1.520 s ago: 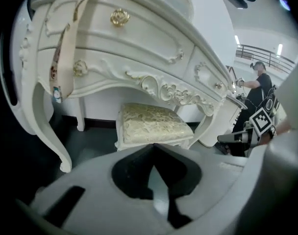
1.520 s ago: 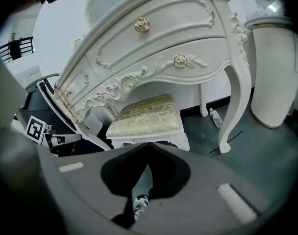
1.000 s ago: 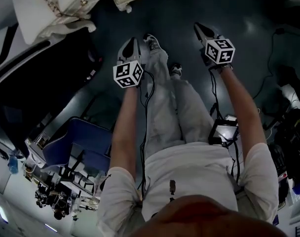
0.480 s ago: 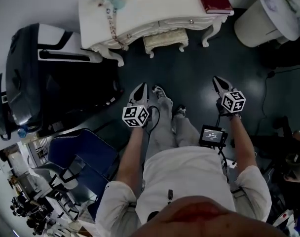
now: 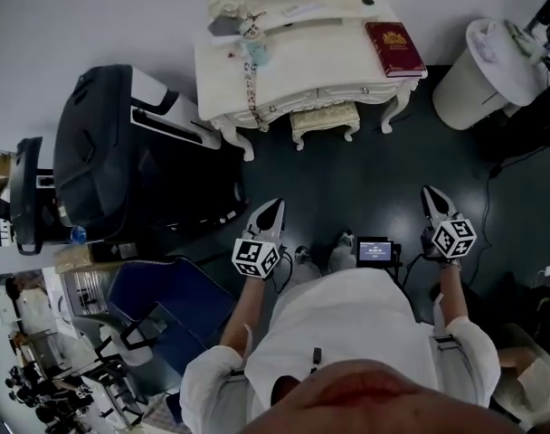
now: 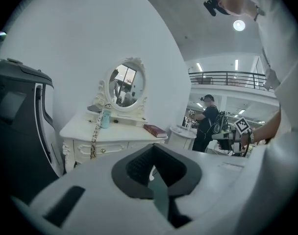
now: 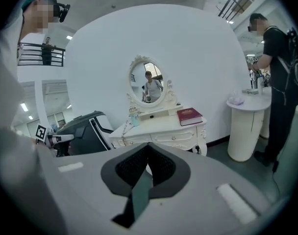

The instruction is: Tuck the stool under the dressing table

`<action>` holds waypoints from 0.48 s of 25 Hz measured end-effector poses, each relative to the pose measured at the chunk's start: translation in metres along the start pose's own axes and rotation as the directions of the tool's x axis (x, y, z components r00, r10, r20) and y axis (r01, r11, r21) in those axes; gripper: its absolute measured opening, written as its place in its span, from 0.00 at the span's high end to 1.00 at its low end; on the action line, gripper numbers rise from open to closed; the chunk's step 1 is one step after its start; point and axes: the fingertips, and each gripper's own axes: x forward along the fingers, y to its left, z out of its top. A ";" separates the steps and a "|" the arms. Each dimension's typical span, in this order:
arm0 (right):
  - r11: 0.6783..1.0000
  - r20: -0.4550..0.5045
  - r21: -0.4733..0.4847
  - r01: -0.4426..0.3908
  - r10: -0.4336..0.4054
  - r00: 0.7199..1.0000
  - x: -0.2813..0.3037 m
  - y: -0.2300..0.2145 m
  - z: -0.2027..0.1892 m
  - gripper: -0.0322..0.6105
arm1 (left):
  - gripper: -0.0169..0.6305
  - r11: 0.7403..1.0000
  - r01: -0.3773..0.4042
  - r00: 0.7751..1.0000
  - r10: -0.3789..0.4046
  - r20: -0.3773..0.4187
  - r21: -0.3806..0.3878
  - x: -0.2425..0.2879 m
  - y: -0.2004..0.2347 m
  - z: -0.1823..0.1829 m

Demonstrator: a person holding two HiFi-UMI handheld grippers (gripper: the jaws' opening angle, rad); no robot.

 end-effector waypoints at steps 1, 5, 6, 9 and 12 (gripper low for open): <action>1.000 0.007 0.002 0.016 -0.016 1.000 -0.009 0.008 0.002 0.94 | 0.96 1.000 -0.003 1.000 0.003 0.007 0.000 -0.013 0.002 0.005; 0.999 0.053 0.025 0.030 -0.031 0.998 -0.032 0.059 0.009 0.94 | 0.96 1.000 -0.025 0.998 0.025 0.064 -0.010 -0.063 0.017 0.027; 0.998 0.076 0.058 0.016 -0.021 0.997 -0.035 0.076 0.011 0.94 | 0.96 1.000 -0.028 0.997 0.029 0.076 -0.011 -0.074 0.020 0.031; 0.989 0.164 0.138 -0.046 0.023 0.986 -0.044 0.130 0.024 0.94 | 0.96 0.999 -0.020 0.994 0.023 0.106 -0.030 -0.099 0.026 0.041; 0.994 0.200 0.072 -0.087 0.071 0.977 -0.057 0.182 0.039 0.94 | 0.96 0.999 0.038 0.990 -0.035 0.137 -0.020 -0.108 0.010 0.051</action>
